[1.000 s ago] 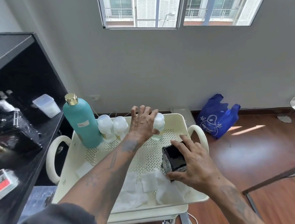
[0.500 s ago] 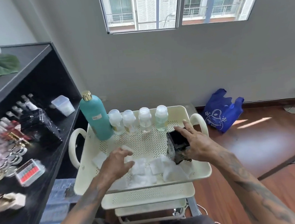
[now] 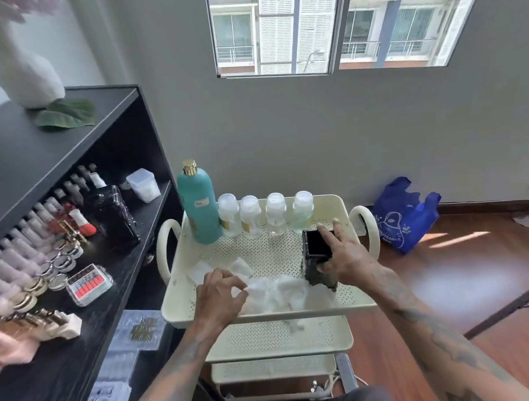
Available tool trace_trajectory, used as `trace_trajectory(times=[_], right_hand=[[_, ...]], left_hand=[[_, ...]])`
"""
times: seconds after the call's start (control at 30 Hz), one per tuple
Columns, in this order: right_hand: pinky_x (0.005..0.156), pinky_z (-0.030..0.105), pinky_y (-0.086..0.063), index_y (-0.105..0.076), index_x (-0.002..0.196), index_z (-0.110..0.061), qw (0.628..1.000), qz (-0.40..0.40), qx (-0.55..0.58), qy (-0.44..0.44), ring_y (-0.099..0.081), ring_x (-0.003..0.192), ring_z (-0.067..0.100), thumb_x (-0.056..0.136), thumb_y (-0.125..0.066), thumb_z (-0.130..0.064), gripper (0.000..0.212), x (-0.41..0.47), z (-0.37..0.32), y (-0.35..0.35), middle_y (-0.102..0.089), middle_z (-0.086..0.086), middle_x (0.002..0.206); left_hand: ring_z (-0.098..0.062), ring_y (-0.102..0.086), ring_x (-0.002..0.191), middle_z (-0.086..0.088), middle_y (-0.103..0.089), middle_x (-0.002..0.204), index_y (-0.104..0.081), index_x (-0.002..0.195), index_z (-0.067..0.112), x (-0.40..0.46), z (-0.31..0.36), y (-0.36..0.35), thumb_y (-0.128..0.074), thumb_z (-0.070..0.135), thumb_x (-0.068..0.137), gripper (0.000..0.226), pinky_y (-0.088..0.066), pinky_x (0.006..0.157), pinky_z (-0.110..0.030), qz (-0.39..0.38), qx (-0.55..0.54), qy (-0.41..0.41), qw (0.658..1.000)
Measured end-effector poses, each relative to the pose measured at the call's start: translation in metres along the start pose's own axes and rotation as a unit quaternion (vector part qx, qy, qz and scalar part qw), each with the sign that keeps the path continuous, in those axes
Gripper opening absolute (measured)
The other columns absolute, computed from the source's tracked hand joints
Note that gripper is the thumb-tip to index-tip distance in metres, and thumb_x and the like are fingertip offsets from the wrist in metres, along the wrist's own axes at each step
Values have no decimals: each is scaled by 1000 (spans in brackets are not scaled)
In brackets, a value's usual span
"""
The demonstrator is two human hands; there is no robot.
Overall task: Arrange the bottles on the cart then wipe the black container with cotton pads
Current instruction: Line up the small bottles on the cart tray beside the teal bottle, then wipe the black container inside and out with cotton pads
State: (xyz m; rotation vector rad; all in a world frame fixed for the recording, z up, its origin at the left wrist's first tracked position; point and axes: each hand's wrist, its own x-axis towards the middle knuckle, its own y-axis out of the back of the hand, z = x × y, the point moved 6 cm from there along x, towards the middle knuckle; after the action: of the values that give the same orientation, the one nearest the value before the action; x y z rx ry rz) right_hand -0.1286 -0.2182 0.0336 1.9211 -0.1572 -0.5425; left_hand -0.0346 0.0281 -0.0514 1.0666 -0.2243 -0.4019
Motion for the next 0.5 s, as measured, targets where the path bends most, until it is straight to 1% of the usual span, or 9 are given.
trace_trajectory(times=[0.07, 0.1, 0.13, 0.2, 0.23, 0.27, 0.33, 0.4, 0.5], right_hand=[[116, 38, -26, 3, 152, -40, 1000, 4, 4, -16, -18, 147, 29, 85, -67, -35, 98, -6, 0, 3, 20, 5, 161], [117, 41, -23, 4, 151, -43, 999, 40, -3, -12, -14, 148, 28, 84, -68, -40, 99, -13, -4, 9, 19, 7, 161], [117, 42, -22, 0, 151, -44, 994, 105, -11, 4, -14, 148, 28, 83, -67, -43, 96, -22, -12, 18, 12, 10, 162], [112, 44, -31, -28, 150, -35, 958, 272, 17, 85, -33, 138, 28, 85, -66, -36, 75, -44, -36, 37, -24, 13, 157], [105, 44, -39, -45, 141, -29, 938, 317, 44, 132, -46, 126, 27, 86, -65, -29, 59, -52, -50, 40, -42, 10, 145], [98, 43, -46, -54, 133, -24, 935, 308, 57, 168, -55, 114, 24, 88, -63, -24, 45, -54, -65, 36, -52, 5, 134], [94, 40, -49, -57, 128, -22, 963, 188, 32, 190, -58, 106, 20, 93, -56, -21, 35, -44, -89, 9, -55, 1, 126], [96, 39, -49, -52, 133, -19, 983, 72, -36, 162, -56, 109, 23, 96, -51, -15, 38, -26, -99, -28, -51, 4, 130], [82, 30, -49, -45, 135, -11, 990, 5, -110, 86, -55, 99, 23, 92, -52, -1, 45, -5, -91, -66, -48, 12, 126]], left_hand=[[-15, -48, 113, 6, -58, 110, -75, 93, 31, -7, -7, 5, -71, 34, 83, 11, -38, 91, -34, 51, -22, -5, 998], [-16, -50, 109, 6, -59, 107, -75, 92, 30, -10, -11, 7, -72, 32, 82, 11, -39, 88, -33, 74, -32, -4, 997], [-17, -51, 106, 6, -60, 104, -75, 92, 29, -13, -14, 9, -73, 30, 82, 10, -39, 86, -31, 91, -45, 1, 995], [-17, -55, 101, 6, -64, 99, -73, 92, 28, -16, -18, 11, -72, 28, 83, 9, -43, 79, -30, 95, -83, 20, 992], [-17, -58, 98, 6, -66, 97, -72, 91, 28, -17, -19, 11, -70, 28, 84, 7, -44, 75, -30, 88, -101, 33, 990], [-16, -60, 94, 7, -68, 95, -69, 89, 30, -17, -19, 10, -69, 29, 84, 6, -44, 70, -30, 81, -114, 46, 989], [-15, -63, 84, 9, -67, 91, -63, 86, 31, -18, -18, 9, -68, 31, 81, 7, -45, 65, -29, 74, -128, 73, 986], [-15, -63, 78, 11, -66, 85, -58, 85, 30, -18, -18, 9, -66, 33, 79, 10, -49, 63, -30, 65, -127, 93, 985], [-13, -64, 76, 14, -66, 79, -57, 96, 32, -15, -18, 4, -62, 36, 81, 17, -53, 68, -31, 20, -93, 81, 992]])
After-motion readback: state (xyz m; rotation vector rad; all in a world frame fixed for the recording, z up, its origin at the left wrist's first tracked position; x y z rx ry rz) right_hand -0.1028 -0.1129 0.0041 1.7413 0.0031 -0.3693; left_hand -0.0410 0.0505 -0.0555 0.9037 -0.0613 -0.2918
